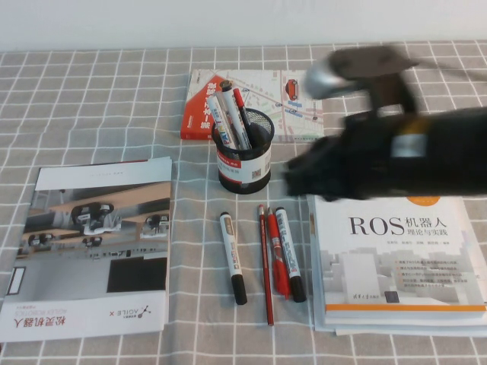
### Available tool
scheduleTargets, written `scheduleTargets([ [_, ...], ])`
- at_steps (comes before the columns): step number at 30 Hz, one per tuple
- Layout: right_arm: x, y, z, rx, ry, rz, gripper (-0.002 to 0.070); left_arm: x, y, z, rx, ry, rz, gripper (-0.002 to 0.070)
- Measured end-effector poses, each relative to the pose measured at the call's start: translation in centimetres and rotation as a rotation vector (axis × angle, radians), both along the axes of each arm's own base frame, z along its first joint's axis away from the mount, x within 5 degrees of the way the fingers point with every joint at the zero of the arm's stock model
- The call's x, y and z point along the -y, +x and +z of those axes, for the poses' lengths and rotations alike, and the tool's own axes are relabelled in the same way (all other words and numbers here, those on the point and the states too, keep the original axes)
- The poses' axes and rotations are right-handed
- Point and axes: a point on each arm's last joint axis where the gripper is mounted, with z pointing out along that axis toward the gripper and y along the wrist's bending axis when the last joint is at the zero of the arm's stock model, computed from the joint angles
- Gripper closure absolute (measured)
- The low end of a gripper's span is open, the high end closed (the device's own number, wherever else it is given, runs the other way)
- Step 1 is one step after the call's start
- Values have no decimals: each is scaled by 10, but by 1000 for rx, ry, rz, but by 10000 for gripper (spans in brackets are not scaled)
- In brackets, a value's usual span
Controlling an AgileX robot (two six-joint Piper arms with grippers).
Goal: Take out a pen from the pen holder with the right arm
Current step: 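Take a marker out of the pen holder and lay it on the table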
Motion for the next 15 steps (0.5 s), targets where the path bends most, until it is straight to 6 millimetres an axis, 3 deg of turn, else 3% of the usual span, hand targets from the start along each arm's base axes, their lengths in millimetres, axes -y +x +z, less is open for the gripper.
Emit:
scheduleTargets([
  [3, 29, -32, 27, 78, -10, 27, 673, 0, 0, 0, 0, 0, 0, 678],
  [8, 78, -87, 48, 175, -12, 47, 685, 0, 0, 0, 0, 0, 0, 678],
  [11, 109, -122, 48, 262, -15, 58, 687, 0, 0, 0, 0, 0, 0, 678],
  [15, 150, -167, 28, 343, 32, 32, 688, 0, 0, 0, 0, 0, 0, 678],
])
